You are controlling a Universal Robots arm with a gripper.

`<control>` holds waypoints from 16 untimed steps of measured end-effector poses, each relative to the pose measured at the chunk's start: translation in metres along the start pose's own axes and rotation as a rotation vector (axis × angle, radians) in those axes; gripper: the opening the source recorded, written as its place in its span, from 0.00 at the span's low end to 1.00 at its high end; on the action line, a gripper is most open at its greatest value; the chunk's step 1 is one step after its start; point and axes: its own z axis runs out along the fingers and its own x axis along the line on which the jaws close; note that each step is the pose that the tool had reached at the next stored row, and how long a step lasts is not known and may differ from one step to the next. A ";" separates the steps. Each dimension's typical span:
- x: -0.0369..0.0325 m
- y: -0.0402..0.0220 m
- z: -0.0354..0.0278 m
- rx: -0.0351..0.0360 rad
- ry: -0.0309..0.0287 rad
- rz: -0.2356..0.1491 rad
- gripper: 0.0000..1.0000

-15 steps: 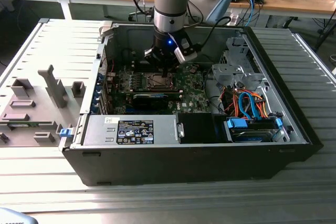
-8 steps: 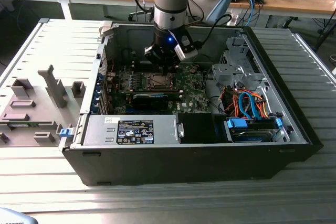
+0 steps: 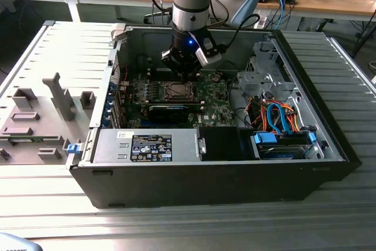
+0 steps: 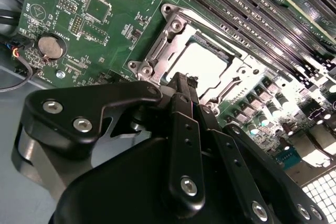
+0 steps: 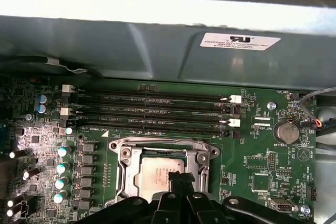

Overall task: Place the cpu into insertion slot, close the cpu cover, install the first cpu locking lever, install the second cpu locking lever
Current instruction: 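Install the first cpu locking lever, then install the second cpu locking lever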

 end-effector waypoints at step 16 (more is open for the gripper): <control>0.0012 -0.0182 -0.0011 -0.0004 0.0000 0.000 0.11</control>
